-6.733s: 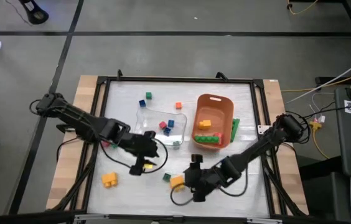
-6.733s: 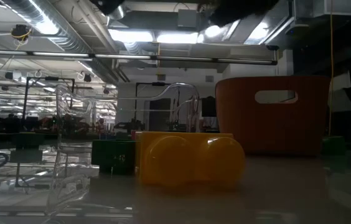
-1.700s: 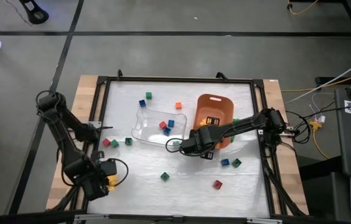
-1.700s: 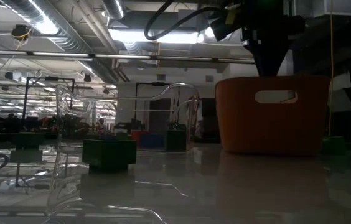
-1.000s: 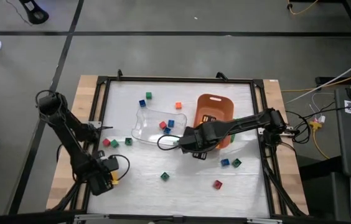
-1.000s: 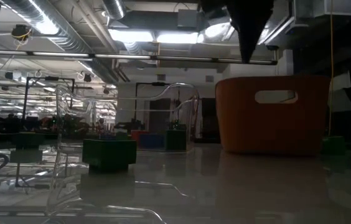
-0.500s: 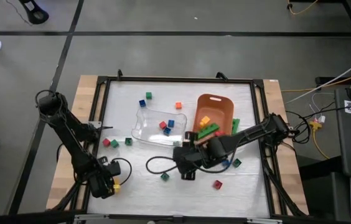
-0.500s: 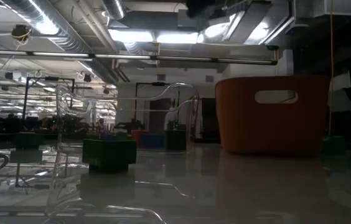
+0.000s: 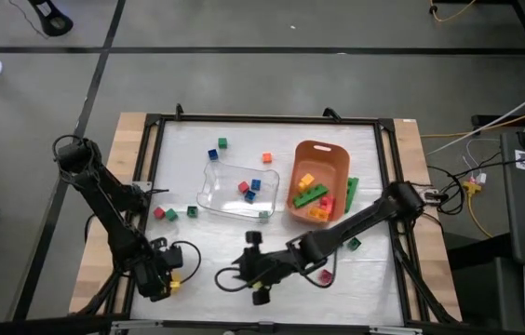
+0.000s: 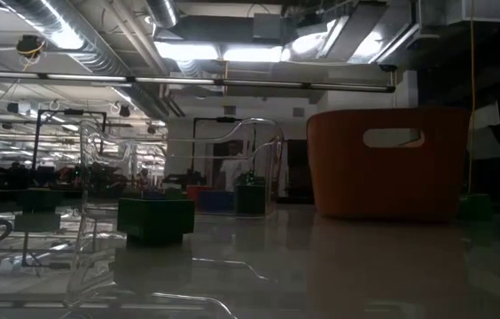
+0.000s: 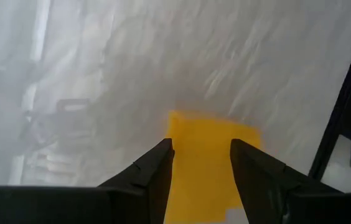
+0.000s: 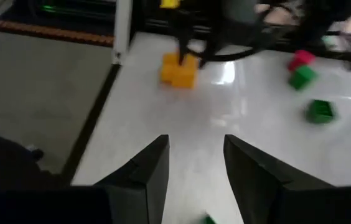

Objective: Sort blocks by size
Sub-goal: Put the big yellow game piece into the orange bin

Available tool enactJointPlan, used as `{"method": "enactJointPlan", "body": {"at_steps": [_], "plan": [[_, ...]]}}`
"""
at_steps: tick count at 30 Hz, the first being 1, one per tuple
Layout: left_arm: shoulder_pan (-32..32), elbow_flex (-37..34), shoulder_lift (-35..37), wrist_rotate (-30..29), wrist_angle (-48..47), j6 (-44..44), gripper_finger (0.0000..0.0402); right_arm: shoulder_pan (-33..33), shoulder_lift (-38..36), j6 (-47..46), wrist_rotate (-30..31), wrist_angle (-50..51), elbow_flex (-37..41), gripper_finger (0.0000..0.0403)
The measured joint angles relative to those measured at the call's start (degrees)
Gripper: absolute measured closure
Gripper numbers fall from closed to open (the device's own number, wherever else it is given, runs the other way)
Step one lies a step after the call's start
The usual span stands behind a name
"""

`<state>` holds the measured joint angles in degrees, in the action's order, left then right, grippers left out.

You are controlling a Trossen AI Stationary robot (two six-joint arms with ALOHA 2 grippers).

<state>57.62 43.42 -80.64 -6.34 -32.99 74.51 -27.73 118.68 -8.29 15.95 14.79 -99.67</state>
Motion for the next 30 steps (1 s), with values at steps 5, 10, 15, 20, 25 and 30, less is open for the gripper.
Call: {"method": "enactJointPlan", "body": {"at_steps": [5, 10, 15, 20, 25, 30], "plan": [[0.0, 0.0, 0.0, 0.0, 0.5, -2.1, 0.0251, 0.0, 5.4, 0.8, -2.9, -6.3, 0.5, 0.0249], [0.1, 0.0, 0.0, 0.0, 2.1, -6.7, 0.0251, 0.0, 8.0, 0.8, -3.1, -6.7, 0.5, 0.0249], [0.1, 0.0, 0.0, 0.0, 2.5, -13.2, 0.0251, 0.0, 8.1, 0.8, -3.2, -5.5, 0.5, 0.0249], [0.1, 0.0, 0.0, -0.1, 2.5, -16.6, 0.0251, 0.0, 8.1, 0.8, -3.2, -4.6, 0.5, 0.0249], [0.0, -0.1, 0.0, -0.4, 2.3, -17.9, 0.0251, 0.0, 8.1, 0.7, -3.2, -4.3, 0.5, 0.0249], [0.0, -3.3, 0.1, -0.3, 6.5, -15.6, 0.0251, 0.0, 8.1, 0.7, -3.4, -4.3, 0.5, 0.0249]]}}
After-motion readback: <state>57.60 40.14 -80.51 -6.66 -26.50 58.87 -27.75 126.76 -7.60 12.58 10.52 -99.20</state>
